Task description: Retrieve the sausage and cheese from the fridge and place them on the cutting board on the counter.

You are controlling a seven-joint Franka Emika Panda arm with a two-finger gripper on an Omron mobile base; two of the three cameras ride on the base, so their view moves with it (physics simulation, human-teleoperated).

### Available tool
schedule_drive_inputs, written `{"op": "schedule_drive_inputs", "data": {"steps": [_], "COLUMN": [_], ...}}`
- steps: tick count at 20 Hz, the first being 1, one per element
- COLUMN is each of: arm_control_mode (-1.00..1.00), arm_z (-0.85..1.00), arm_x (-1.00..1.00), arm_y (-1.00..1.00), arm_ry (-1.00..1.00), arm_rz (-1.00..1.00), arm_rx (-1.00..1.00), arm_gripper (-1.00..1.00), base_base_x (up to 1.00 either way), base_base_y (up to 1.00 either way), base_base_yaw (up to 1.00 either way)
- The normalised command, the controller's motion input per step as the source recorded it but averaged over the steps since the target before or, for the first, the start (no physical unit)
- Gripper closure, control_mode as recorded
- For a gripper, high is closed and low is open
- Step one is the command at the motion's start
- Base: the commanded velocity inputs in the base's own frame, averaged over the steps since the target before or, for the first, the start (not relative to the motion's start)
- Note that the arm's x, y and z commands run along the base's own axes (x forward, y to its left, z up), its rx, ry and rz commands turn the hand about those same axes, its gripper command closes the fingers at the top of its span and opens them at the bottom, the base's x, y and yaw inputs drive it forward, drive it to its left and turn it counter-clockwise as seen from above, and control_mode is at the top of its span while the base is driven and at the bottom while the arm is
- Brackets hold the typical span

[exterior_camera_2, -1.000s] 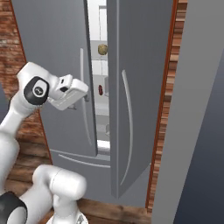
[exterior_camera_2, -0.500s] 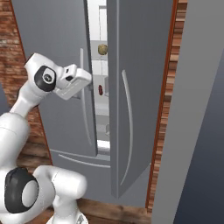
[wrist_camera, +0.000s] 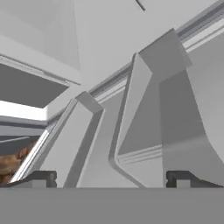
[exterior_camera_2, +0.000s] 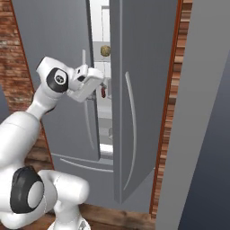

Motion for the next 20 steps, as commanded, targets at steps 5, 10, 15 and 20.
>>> {"op": "schedule_drive_inputs", "data": {"steps": [5, 10, 15, 20], "arm_control_mode": [-1.0, -1.0, -1.0, -1.0], "arm_z": [0.0, 0.0, 0.0, 0.2], "arm_x": [-0.23, -0.73, -0.81, -0.82], "arm_y": [-0.79, -0.93, -1.0, -0.56], "arm_ry": [-0.04, -0.08, -0.06, -0.07], "arm_rz": [-0.02, -0.07, -0.12, -0.13], "arm_rx": [-0.11, -0.09, -0.01, 0.12], "arm_gripper": [-1.0, -1.0, -1.0, -1.0], "base_base_x": [0.0, 0.0, 0.0, 0.0], "base_base_y": [0.0, 0.0, 0.0, 0.0], "base_base_yaw": [0.0, 0.0, 0.0, 0.0]}}
